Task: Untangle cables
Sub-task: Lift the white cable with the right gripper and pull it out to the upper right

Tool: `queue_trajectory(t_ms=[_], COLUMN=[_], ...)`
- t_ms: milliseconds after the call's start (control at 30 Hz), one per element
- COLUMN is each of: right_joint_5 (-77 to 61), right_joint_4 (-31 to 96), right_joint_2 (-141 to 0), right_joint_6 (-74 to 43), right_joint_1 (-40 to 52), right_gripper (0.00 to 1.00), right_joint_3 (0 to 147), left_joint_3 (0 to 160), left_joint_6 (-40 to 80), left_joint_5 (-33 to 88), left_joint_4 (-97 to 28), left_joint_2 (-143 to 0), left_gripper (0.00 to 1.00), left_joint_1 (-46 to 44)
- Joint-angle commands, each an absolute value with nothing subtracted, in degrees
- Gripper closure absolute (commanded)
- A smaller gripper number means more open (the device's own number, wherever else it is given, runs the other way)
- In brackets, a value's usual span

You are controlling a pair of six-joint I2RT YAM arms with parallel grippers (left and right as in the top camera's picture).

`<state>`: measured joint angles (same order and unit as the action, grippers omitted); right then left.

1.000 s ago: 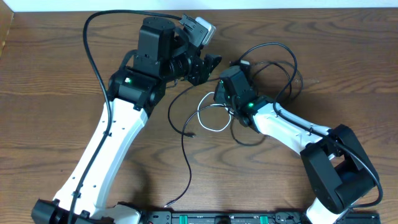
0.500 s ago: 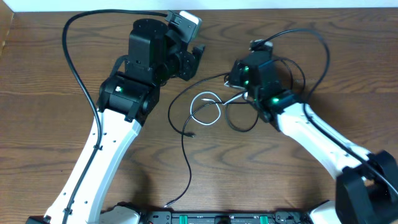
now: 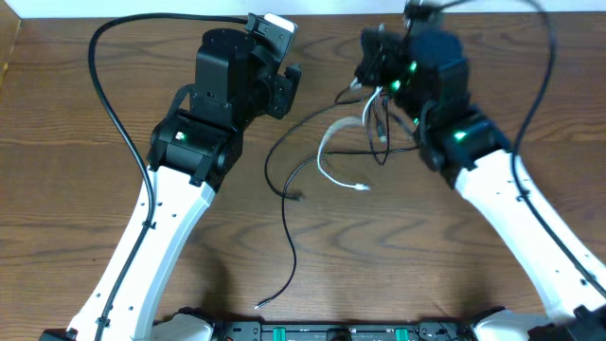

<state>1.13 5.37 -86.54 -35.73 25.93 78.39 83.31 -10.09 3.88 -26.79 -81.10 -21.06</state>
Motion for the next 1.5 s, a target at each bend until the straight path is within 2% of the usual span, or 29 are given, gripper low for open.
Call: queue_trajectory(t_ms=[0, 300, 400, 633, 733, 833, 967, 1067, 1300, 1467], right_joint_5=[2.98, 5.45, 6.09, 7.33, 8.01, 7.73, 5.74, 6.83, 31.97, 28.23], right_joint_4=[10.2, 20.23, 25.96, 45.5, 44.6, 37.06, 32.42, 34.41, 49.98, 52.21], right_joint_2=[-84.42, -84.42, -84.44, -87.94, -90.7, -91.11, -90.65, -90.63, -91.15, -91.44], right_joint_6=[-32.01, -22.09, -22.68, -27.2, -27.14, -25.93, -24.16, -18.65, -9.54, -9.39], right_joint_1=[25.34, 24.58, 24.51, 24.93, 26.02, 26.63, 25.67, 25.39, 25.17, 25.58], right_gripper=[0.99, 0.99, 0.99, 0.99, 0.99, 0.99, 0.99, 0.99, 0.99, 0.99], right_joint_3=[87.09, 105.16, 110.56, 108.55, 106.5, 107.44, 116.31, 124.64, 130.39, 130.39], left_joint_3=[83.59, 83.59, 83.59, 83.59, 83.59, 83.59, 83.59, 83.59, 83.59, 83.57], left_joint_6=[-9.34, -9.32, -9.3, -9.15, -9.13, -9.1, -9.1, -9.1, -9.13, -9.1], left_joint_5=[2.96, 3.01, 3.57, 4.1, 5.43, 7.66, 8.36, 8.34, 8.34, 8.36], left_joint_4=[-26.65, -26.7, -26.72, -26.68, -26.68, -26.7, -26.72, -26.72, -26.74, -26.89], left_joint_2=[-79.61, -78.54, -78.54, -78.54, -78.54, -78.54, -78.54, -78.54, -78.54, -78.54], left_gripper=[0.39, 0.39, 0.39, 0.39, 0.39, 0.39, 0.39, 0.39, 0.39, 0.39], left_joint_1=[-20.91, -20.91, -20.91, -20.91, -20.91, -20.91, -20.91, -20.91, -20.91, -20.91])
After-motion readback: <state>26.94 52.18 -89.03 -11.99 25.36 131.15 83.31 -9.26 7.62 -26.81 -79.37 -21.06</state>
